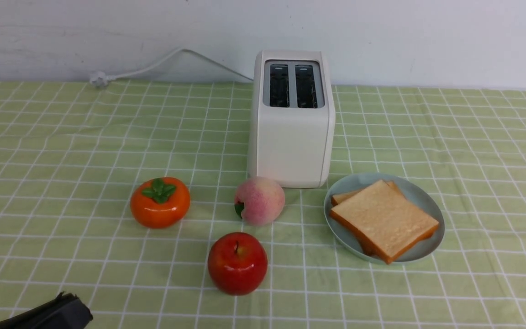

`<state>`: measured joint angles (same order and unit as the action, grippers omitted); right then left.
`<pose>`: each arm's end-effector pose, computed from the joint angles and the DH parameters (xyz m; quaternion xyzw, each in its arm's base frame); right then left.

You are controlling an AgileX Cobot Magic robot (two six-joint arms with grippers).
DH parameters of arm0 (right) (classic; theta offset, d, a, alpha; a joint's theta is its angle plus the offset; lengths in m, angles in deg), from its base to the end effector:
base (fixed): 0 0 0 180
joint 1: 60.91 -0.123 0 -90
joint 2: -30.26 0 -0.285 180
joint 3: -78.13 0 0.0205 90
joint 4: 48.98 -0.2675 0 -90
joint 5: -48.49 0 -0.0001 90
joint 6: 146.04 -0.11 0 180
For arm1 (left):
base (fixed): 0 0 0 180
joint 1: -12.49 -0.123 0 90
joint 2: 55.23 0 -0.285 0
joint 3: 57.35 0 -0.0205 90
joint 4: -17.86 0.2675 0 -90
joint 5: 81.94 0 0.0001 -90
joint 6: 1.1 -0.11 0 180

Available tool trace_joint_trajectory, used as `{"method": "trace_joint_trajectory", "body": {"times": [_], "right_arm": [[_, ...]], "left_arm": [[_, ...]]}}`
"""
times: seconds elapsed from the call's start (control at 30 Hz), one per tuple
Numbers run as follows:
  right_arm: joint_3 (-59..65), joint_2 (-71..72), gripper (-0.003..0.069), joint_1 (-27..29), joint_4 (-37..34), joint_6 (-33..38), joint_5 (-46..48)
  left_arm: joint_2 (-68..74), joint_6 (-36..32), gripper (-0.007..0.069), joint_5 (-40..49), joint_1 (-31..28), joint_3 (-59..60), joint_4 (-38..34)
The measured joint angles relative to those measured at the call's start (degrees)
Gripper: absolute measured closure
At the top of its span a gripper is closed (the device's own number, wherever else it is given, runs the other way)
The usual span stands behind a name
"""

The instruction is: Take toasted bread from bread machine on green coffee tablecloth place on plate.

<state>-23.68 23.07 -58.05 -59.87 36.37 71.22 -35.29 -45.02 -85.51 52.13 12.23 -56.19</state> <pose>0.0870 0.0037 0.1671 0.0525 0.8057 0.0541 0.5875 0.0882 -0.0647 0.2457 0.0366 0.6971 -0.3921 0.5992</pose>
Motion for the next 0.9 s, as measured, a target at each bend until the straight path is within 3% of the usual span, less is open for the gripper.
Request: {"method": "trace_joint_trajectory", "body": {"times": [0.7, 0.9], "right_arm": [[0.0, 0.0, 0.0657, 0.0, 0.0, 0.0, 0.0], [0.0, 0.0, 0.0655, 0.0, 0.0, 0.0, 0.0]], "left_arm": [[0.0, 0.0, 0.0566, -0.22, 0.0, 0.0, -0.79], [0.0, 0.14, 0.0564, -3.72, 0.0, 0.0, -0.79]]}}
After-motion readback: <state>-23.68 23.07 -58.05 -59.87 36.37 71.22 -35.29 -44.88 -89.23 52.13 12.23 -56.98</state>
